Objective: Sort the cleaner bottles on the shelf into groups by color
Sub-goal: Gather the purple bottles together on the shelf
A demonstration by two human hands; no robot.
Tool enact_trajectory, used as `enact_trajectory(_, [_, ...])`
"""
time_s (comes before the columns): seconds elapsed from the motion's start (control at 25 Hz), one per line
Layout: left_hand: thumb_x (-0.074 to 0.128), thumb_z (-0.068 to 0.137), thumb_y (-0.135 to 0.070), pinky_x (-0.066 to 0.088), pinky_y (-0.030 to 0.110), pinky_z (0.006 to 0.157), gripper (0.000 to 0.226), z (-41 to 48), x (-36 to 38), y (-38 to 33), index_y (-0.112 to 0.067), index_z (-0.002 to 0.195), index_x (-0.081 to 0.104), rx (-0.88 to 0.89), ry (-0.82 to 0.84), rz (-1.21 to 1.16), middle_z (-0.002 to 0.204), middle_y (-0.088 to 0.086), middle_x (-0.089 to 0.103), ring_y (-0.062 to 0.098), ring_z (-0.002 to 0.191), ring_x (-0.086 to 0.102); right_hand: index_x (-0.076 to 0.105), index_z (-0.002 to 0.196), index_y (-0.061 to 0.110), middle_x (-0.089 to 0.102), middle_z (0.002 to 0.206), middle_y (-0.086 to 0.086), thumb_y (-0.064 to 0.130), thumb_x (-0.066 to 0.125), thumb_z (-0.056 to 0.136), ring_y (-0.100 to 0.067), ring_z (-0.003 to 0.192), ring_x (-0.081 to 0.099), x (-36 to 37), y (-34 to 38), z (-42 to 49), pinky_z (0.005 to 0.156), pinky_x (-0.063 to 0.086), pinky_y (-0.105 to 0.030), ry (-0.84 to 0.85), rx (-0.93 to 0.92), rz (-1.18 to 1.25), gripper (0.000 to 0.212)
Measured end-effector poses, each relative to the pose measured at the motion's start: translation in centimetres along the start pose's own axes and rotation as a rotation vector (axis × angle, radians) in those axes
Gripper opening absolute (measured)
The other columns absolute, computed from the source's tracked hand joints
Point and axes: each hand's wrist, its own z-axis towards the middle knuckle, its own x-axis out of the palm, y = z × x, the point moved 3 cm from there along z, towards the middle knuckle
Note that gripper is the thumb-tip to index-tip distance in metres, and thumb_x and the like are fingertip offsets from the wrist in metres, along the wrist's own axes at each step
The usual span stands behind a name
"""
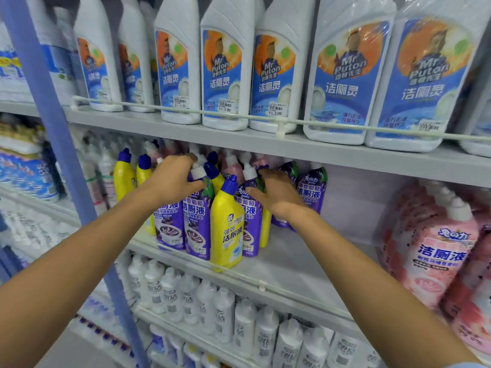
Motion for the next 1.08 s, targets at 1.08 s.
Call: enact_trajectory(1.08, [0.092, 0.066, -0.021, 0.058, 0.053, 0.086, 0.038, -3.9, -3.2, 3.5, -0.014, 0.096, 0.071, 0.024, 0.083, -0.690, 0.092, 0.007, 0.075, 0.020, 0.090, 0.072, 0.064, 0.124, 0.017, 0.073, 0.110, -0.005, 0.038, 0.077, 0.087, -0.022, 0.095, 0.069, -3.4, -2.0, -5.1, 0.080, 0.056, -0.032, 0.010, 0.078, 0.192, 0.045])
